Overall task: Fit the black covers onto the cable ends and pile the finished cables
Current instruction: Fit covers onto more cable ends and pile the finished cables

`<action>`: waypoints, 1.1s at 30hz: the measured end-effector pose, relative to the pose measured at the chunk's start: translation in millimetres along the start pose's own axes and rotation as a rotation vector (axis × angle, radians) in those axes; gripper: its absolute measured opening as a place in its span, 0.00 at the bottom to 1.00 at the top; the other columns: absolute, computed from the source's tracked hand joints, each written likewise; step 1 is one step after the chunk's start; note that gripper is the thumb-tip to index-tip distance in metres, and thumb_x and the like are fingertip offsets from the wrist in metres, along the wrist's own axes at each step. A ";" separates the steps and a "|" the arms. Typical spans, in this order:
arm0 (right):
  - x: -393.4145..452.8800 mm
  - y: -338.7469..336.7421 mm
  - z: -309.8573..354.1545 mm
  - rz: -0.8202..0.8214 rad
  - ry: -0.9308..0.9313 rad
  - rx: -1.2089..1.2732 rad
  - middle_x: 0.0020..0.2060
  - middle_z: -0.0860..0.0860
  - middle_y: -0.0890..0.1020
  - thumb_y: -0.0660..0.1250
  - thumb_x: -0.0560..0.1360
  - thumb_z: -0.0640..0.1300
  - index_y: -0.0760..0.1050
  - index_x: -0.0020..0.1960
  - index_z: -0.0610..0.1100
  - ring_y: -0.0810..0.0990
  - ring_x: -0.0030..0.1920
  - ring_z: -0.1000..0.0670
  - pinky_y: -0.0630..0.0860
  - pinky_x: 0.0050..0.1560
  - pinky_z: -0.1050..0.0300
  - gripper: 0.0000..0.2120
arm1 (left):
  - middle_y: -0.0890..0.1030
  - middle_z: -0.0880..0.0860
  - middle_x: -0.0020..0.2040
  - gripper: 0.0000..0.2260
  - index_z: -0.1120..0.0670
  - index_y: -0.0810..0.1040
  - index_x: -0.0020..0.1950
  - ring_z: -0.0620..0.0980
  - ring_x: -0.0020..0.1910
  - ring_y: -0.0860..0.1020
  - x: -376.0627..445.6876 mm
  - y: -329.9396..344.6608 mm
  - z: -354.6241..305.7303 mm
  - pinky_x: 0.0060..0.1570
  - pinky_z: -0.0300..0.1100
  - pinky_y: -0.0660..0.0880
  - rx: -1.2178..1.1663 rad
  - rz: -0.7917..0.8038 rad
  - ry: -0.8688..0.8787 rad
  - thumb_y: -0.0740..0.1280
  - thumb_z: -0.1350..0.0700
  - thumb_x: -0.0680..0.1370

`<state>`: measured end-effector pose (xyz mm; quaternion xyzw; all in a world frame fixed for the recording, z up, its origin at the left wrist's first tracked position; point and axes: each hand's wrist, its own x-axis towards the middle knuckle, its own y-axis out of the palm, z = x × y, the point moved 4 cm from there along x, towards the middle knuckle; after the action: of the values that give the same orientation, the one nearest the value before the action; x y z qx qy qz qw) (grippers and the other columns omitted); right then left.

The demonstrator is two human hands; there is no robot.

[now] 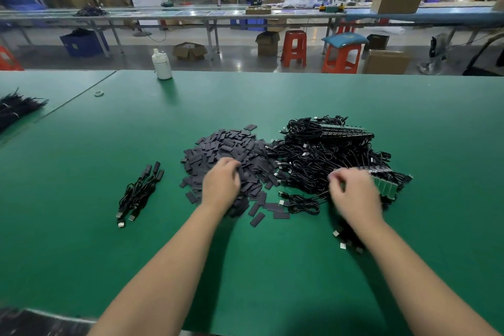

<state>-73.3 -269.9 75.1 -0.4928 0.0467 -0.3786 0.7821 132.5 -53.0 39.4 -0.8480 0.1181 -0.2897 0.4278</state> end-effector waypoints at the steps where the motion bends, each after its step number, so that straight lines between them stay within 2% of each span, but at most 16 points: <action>1: 8.5 -18.5 -9.7 -0.137 -0.016 -0.090 0.45 0.49 0.82 0.65 0.79 0.44 0.82 0.54 0.45 0.76 0.46 0.48 0.74 0.45 0.53 0.08 | 0.80 0.50 0.60 0.12 0.53 0.80 0.61 0.45 0.51 0.80 -5.1 6.3 -24.9 0.56 0.41 0.78 -0.042 0.011 0.057 0.64 0.60 0.79; 3: 23.1 -43.0 -32.2 -0.238 0.052 -0.198 0.52 0.43 0.81 0.66 0.78 0.43 0.81 0.58 0.44 0.74 0.56 0.40 0.71 0.58 0.45 0.10 | 0.82 0.48 0.57 0.13 0.52 0.80 0.61 0.43 0.49 0.80 -18.6 20.8 -74.7 0.53 0.39 0.78 -0.125 0.044 0.160 0.63 0.61 0.79; 5: 34.2 -52.4 -53.3 -0.134 0.153 -0.214 0.56 0.41 0.79 0.65 0.78 0.44 0.77 0.61 0.44 0.73 0.59 0.39 0.70 0.61 0.43 0.13 | 0.82 0.48 0.56 0.14 0.51 0.80 0.62 0.44 0.50 0.80 -32.7 37.0 -119.6 0.53 0.41 0.78 -0.208 0.108 0.213 0.62 0.60 0.79; 8: 38.5 -49.2 -68.3 0.134 0.157 -0.149 0.56 0.45 0.81 0.65 0.79 0.44 0.78 0.61 0.46 0.77 0.56 0.43 0.76 0.59 0.47 0.12 | 0.81 0.48 0.56 0.14 0.50 0.78 0.64 0.47 0.53 0.79 -45.1 58.1 -166.9 0.55 0.44 0.75 -0.347 0.219 0.177 0.62 0.57 0.80; 12: 35.3 -47.2 -70.7 0.205 0.093 -0.140 0.54 0.47 0.80 0.67 0.79 0.44 0.82 0.57 0.47 0.77 0.51 0.47 0.73 0.54 0.52 0.08 | 0.80 0.49 0.56 0.17 0.50 0.75 0.67 0.49 0.56 0.76 -47.1 77.4 -200.1 0.57 0.46 0.75 -0.401 0.335 0.102 0.66 0.52 0.79; 15: 35.6 -44.0 -66.0 0.259 0.065 -0.054 0.52 0.47 0.80 0.67 0.80 0.44 0.83 0.55 0.46 0.77 0.54 0.46 0.71 0.53 0.54 0.07 | 0.81 0.48 0.55 0.16 0.50 0.77 0.65 0.49 0.55 0.77 -42.1 86.0 -207.2 0.57 0.47 0.75 -0.416 0.353 0.022 0.69 0.51 0.78; 18: 35.6 -41.5 -57.9 0.270 0.024 0.004 0.49 0.49 0.82 0.68 0.79 0.43 0.83 0.53 0.46 0.78 0.52 0.47 0.70 0.51 0.55 0.06 | 0.82 0.45 0.46 0.08 0.50 0.81 0.54 0.46 0.47 0.79 -39.0 87.5 -206.0 0.53 0.46 0.77 -0.540 0.314 -0.092 0.71 0.51 0.76; 21: 33.7 -39.7 -52.2 0.266 0.024 0.043 0.44 0.54 0.82 0.69 0.79 0.45 0.83 0.51 0.49 0.78 0.48 0.50 0.69 0.47 0.56 0.04 | 0.80 0.45 0.38 0.03 0.48 0.80 0.46 0.44 0.38 0.76 -39.8 86.9 -202.6 0.47 0.44 0.77 -0.626 0.295 -0.157 0.72 0.51 0.75; 27: 33.6 -37.2 -47.7 0.286 0.045 0.047 0.38 0.57 0.81 0.71 0.78 0.49 0.84 0.46 0.50 0.77 0.42 0.54 0.67 0.37 0.61 0.04 | 0.78 0.45 0.37 0.04 0.51 0.80 0.45 0.39 0.33 0.72 -41.6 86.5 -194.0 0.36 0.27 0.69 -0.695 0.299 -0.196 0.74 0.53 0.74; 30: 31.7 -34.6 -39.7 0.286 -0.007 0.024 0.40 0.55 0.83 0.70 0.78 0.48 0.85 0.47 0.49 0.78 0.44 0.51 0.68 0.42 0.57 0.05 | 0.78 0.46 0.38 0.06 0.54 0.82 0.49 0.40 0.33 0.72 -40.5 87.7 -188.4 0.34 0.25 0.68 -0.723 0.342 -0.205 0.74 0.54 0.75; 33: 30.4 -29.9 -34.2 0.280 -0.016 0.004 0.41 0.53 0.83 0.70 0.78 0.48 0.84 0.47 0.48 0.78 0.45 0.50 0.66 0.42 0.57 0.06 | 0.79 0.47 0.37 0.06 0.55 0.83 0.47 0.42 0.32 0.71 -39.0 86.9 -182.9 0.32 0.27 0.67 -0.697 0.387 -0.190 0.73 0.53 0.75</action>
<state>-83.4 -321.2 90.9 -0.4828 0.1082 -0.2618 0.8287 -3.2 -208.3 40.5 -0.9272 0.3265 -0.0671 0.1706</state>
